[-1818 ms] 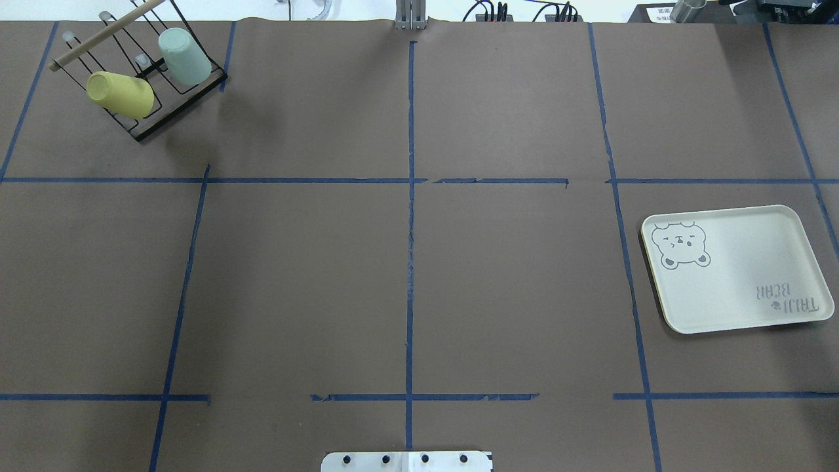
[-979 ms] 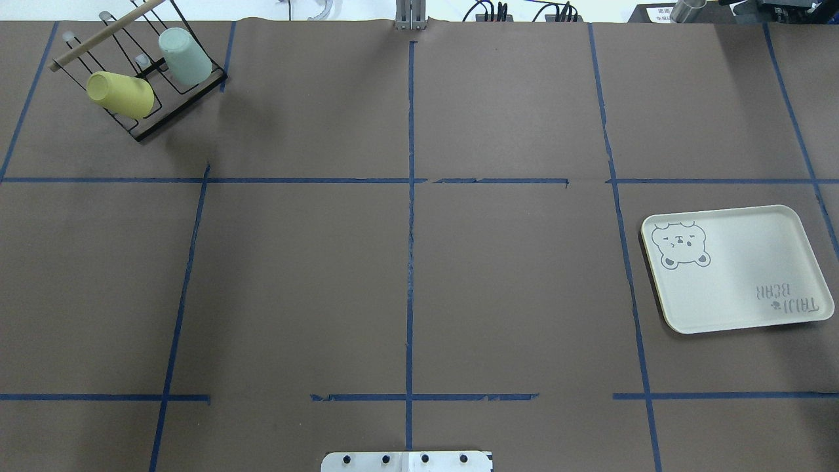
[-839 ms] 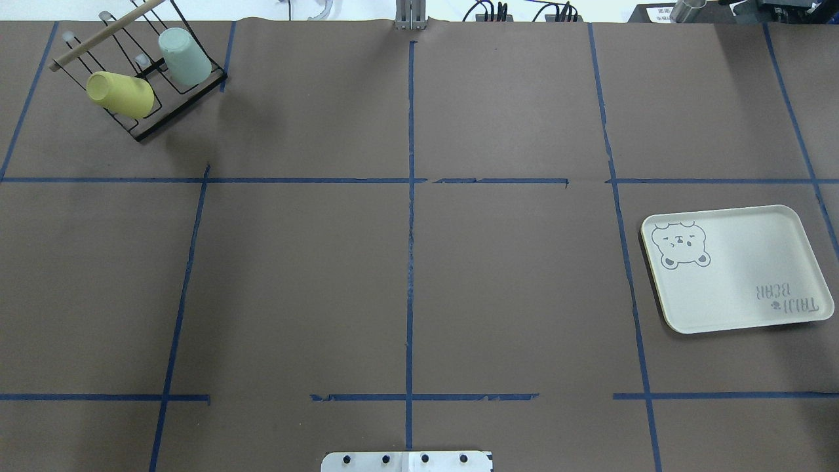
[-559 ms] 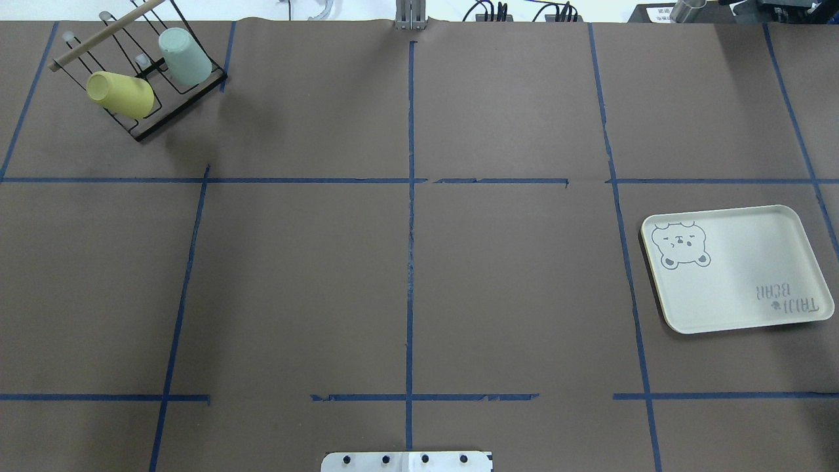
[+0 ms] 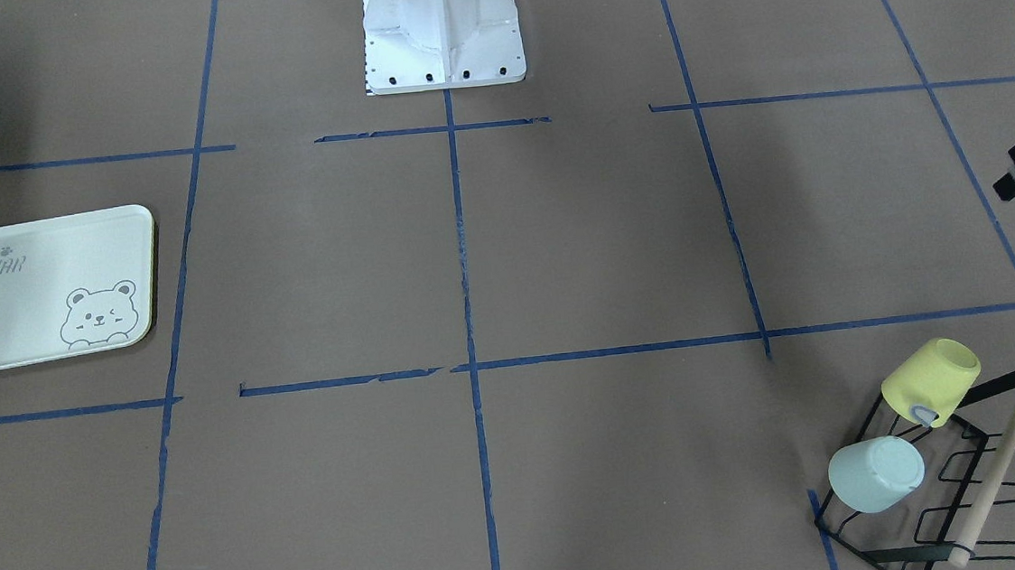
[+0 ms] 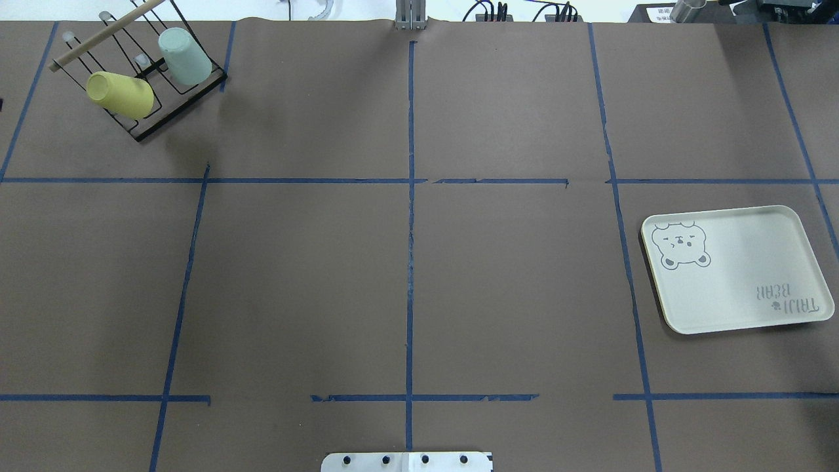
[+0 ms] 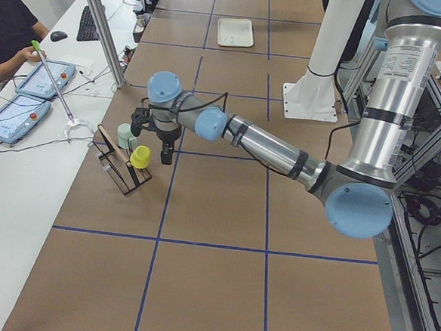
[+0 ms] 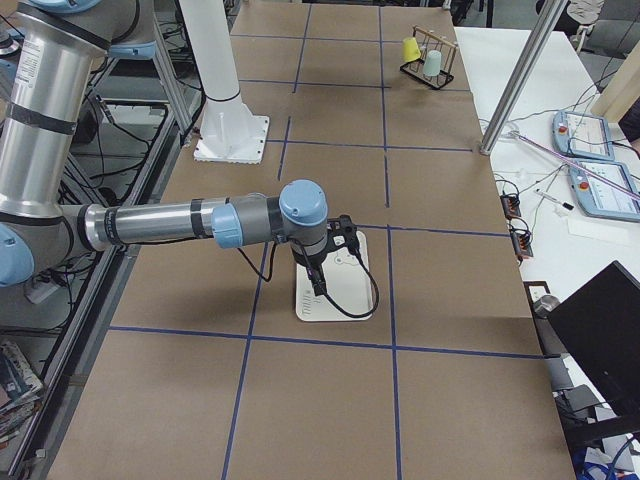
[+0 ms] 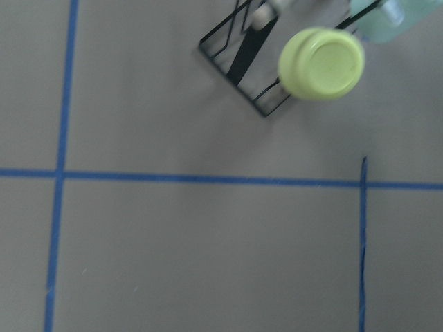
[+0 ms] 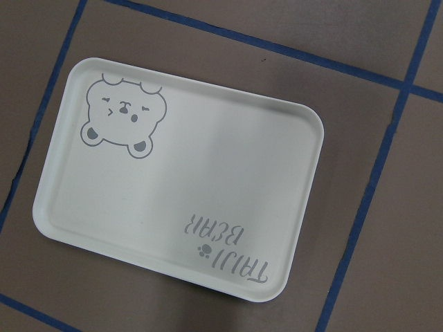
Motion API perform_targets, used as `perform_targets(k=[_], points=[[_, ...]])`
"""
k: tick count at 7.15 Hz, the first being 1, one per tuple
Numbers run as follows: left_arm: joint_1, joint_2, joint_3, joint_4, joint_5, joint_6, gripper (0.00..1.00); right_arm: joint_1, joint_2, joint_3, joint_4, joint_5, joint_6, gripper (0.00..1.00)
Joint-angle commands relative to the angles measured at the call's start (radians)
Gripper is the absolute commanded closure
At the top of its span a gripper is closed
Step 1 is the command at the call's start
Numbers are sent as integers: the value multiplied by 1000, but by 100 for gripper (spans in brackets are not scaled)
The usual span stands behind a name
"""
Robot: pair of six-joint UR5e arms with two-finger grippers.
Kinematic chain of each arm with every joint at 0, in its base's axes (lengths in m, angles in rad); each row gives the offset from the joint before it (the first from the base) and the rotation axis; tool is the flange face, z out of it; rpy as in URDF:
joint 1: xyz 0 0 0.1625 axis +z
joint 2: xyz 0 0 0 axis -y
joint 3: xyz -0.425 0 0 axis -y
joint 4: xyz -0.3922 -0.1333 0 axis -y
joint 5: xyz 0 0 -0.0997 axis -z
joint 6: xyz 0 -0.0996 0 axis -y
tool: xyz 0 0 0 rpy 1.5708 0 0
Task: Left arm grabs green cup and hands to right arm on tray
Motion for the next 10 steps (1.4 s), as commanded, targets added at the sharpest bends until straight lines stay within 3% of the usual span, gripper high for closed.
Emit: perform_targets(k=[1,3,4,5,7,10], points=[[112,-242,210,-2,136,-28,0,-34,24,-4,1,0,7,0],[187,-473,446,-17,193,-138,0,-59,36,-10,4,0,7,0],[198,-541,549,-35,295,-131,0,-61,36,-10,6,0,7,0],[200,-545,628,-134,315,-129,0,-62,36,-10,6,1,7,0],[201,-600,774,-186,316,-99,0,-64,36,-10,6,3,7,0],[214,-606,806,-203,315,-103,0,-68,36,-12,6,3,7,0]])
